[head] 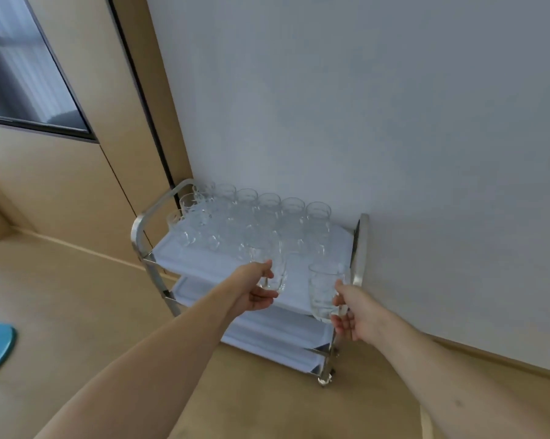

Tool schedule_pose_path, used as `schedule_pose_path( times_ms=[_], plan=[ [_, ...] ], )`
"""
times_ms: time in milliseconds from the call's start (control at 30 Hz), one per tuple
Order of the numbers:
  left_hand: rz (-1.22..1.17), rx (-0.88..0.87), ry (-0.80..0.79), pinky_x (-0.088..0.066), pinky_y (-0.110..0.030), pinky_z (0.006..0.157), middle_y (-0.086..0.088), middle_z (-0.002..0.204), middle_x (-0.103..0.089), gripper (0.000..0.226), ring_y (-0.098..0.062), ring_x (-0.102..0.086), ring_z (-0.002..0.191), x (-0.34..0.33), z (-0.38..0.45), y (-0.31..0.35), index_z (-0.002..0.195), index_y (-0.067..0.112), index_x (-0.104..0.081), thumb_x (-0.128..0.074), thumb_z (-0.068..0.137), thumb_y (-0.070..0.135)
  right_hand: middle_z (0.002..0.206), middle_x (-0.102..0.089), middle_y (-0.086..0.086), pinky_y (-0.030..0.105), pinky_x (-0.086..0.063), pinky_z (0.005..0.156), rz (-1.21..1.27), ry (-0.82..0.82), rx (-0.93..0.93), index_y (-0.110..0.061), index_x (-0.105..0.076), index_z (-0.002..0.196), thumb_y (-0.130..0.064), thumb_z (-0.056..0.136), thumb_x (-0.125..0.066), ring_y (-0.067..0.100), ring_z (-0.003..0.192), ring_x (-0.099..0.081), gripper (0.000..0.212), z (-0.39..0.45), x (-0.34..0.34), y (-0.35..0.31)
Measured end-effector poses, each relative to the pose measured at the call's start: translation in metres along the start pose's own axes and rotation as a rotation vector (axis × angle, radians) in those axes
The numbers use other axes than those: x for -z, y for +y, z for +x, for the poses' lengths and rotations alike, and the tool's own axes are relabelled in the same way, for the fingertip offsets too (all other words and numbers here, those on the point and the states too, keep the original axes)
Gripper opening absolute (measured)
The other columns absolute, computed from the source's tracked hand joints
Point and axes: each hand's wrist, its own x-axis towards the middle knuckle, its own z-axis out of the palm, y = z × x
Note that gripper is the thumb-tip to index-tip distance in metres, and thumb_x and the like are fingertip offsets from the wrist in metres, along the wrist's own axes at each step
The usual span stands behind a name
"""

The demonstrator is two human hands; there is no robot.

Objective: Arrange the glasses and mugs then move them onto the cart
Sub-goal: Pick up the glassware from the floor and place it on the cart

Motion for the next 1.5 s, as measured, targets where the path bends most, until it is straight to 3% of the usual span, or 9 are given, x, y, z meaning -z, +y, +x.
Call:
schedule_pose_path(
  times_ms=[333, 533, 667, 800, 1033, 1167, 1267, 1400, 1500],
  plan=[
    [-0.028, 0.075, -0.008, -0.061, -0.039, 0.084, -0.028, 0.103, -0.071, 0.035, -0.028, -0.068, 0.090, -0.019, 0.085, 0.004, 0.104, 0.010, -0.066, -0.059, 0.100, 0.044, 0.096, -0.061, 0.015, 0.028, -0.055, 0.053, 0.022, 0.008, -0.054, -0.009, -0.055, 0.092, -0.041, 0.103, -0.051, 0.022, 0.064, -0.058, 0.035, 0.083, -0.022, -0.022],
    [-0.145, 0.132, 0.006, -0.060, -0.037, 0.080, -0.021, 0.120, -0.062, 0.030, -0.027, -0.068, 0.097, -0.038, 0.134, 0.001, 0.100, 0.007, -0.068, -0.060, 0.102, 0.036, 0.089, -0.062, 0.015, 0.038, -0.061, 0.072, 0.053, -0.002, -0.078, -0.008, -0.057, 0.094, -0.046, 0.103, -0.048, 0.026, 0.073, -0.062, 0.040, 0.126, -0.031, -0.032],
    [-0.209, 0.156, 0.003, -0.059, -0.038, 0.089, -0.024, 0.113, -0.063, 0.030, -0.031, -0.066, 0.111, -0.048, 0.151, 0.004, 0.101, 0.005, -0.067, -0.058, 0.103, 0.034, 0.085, -0.062, 0.014, 0.035, -0.060, 0.065, 0.046, -0.021, -0.090, -0.009, -0.057, 0.095, -0.048, 0.104, -0.046, 0.026, 0.074, -0.062, 0.042, 0.147, -0.030, -0.033],
    [-0.257, 0.152, 0.010, -0.059, -0.037, 0.088, -0.021, 0.121, -0.060, 0.029, -0.031, -0.064, 0.114, -0.055, 0.163, 0.000, 0.100, 0.004, -0.065, -0.055, 0.105, 0.031, 0.082, -0.062, 0.016, 0.039, -0.059, 0.074, 0.112, -0.095, -0.095, -0.008, -0.054, 0.092, -0.046, 0.105, -0.044, 0.028, 0.075, -0.062, 0.042, 0.160, -0.031, -0.028],
    [-0.286, 0.200, 0.040, -0.055, -0.035, 0.081, -0.015, 0.102, -0.054, 0.028, -0.022, -0.056, 0.092, -0.058, 0.183, -0.013, 0.093, 0.005, -0.064, -0.057, 0.103, 0.030, 0.080, -0.059, 0.014, 0.034, -0.056, 0.069, 0.054, -0.166, -0.084, -0.010, -0.050, 0.087, -0.044, 0.107, -0.039, 0.025, 0.074, -0.057, 0.041, 0.179, -0.032, -0.020],
    [-0.225, 0.242, 0.015, -0.054, -0.042, 0.091, -0.013, 0.119, -0.054, 0.029, -0.025, -0.054, 0.110, -0.063, 0.188, -0.015, 0.101, 0.010, -0.066, -0.055, 0.104, 0.037, 0.085, -0.057, 0.014, 0.034, -0.055, 0.072, 0.045, -0.192, -0.060, -0.010, -0.051, 0.089, -0.041, 0.108, -0.037, 0.024, 0.077, -0.056, 0.039, 0.191, -0.034, -0.019],
    [-0.088, 0.222, 0.009, -0.057, -0.040, 0.086, -0.008, 0.130, -0.052, 0.028, -0.026, -0.050, 0.123, -0.069, 0.192, -0.012, 0.110, 0.016, -0.068, -0.052, 0.104, 0.039, 0.091, -0.059, 0.014, 0.036, -0.057, 0.076, 0.040, -0.183, -0.055, -0.010, -0.057, 0.090, -0.041, 0.108, -0.038, 0.025, 0.080, -0.059, 0.041, 0.202, -0.036, -0.019],
    [0.029, 0.167, 0.070, -0.057, -0.033, 0.080, -0.003, 0.131, -0.059, 0.037, -0.020, -0.053, 0.120, -0.066, 0.205, -0.009, 0.128, 0.012, -0.065, -0.066, 0.098, 0.032, 0.100, -0.061, 0.013, 0.037, -0.059, 0.078, 0.017, -0.147, -0.038, -0.006, -0.064, 0.098, -0.041, 0.107, -0.041, 0.024, 0.080, -0.062, 0.042, 0.213, -0.040, -0.020],
    [0.086, 0.151, 0.107, -0.059, -0.030, 0.079, -0.008, 0.126, -0.064, 0.038, -0.019, -0.060, 0.109, -0.068, 0.218, -0.010, 0.123, 0.005, -0.066, -0.073, 0.093, 0.028, 0.100, -0.062, 0.008, 0.039, -0.060, 0.083, -0.006, -0.098, -0.021, -0.011, -0.067, 0.102, -0.040, 0.107, -0.042, 0.024, 0.085, -0.064, 0.039, 0.218, -0.041, -0.021]
  ],
)
